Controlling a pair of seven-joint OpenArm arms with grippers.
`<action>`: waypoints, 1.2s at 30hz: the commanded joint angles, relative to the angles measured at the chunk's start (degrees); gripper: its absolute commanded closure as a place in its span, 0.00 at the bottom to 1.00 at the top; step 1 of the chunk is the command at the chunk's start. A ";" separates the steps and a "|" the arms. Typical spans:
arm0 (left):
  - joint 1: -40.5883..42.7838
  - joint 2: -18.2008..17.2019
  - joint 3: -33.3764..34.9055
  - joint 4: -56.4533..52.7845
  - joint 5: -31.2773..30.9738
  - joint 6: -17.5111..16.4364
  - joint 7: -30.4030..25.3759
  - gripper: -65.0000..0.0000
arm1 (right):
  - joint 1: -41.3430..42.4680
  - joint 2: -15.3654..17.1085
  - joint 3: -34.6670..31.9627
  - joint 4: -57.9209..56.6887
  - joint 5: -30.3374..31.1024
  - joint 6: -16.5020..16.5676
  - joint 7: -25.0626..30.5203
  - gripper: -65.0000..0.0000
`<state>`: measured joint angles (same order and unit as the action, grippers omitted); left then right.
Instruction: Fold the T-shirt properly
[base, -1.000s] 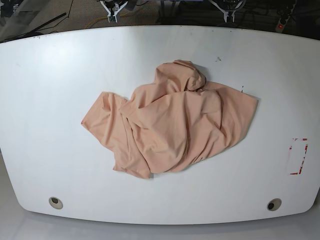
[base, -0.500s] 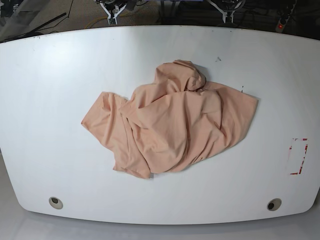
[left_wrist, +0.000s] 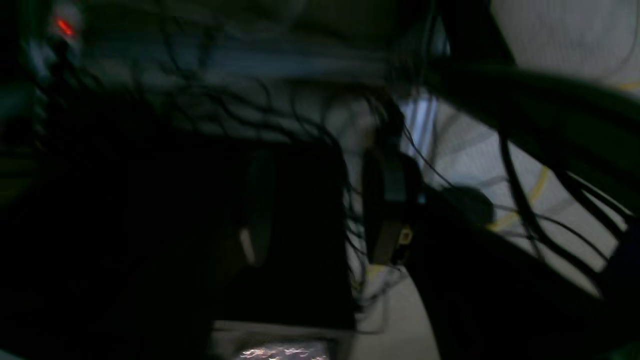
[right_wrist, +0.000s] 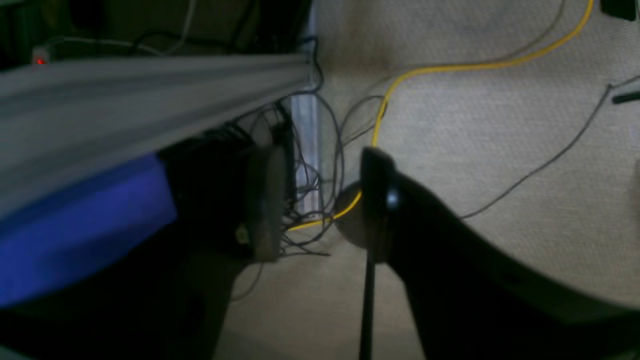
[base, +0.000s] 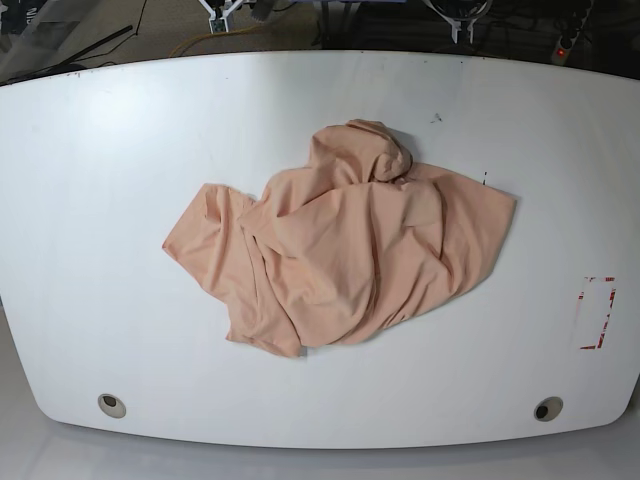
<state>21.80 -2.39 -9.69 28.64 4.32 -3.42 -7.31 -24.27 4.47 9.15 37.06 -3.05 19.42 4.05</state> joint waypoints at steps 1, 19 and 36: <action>3.74 -0.11 -0.11 6.39 -0.05 0.12 -0.47 0.60 | -2.41 0.15 0.13 5.18 0.28 0.40 -1.29 0.63; 36.97 0.33 -0.11 54.30 -0.32 0.12 -0.47 0.60 | -26.32 -1.79 0.30 48.08 11.09 0.58 -11.66 0.63; 52.44 -13.30 -1.43 80.94 -23.88 0.04 -0.47 0.60 | -45.84 -2.05 9.89 76.04 23.75 0.67 -11.75 0.63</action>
<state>72.88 -14.90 -10.11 107.72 -18.50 -3.27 -6.76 -69.08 2.13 17.96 110.13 19.00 19.66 -9.04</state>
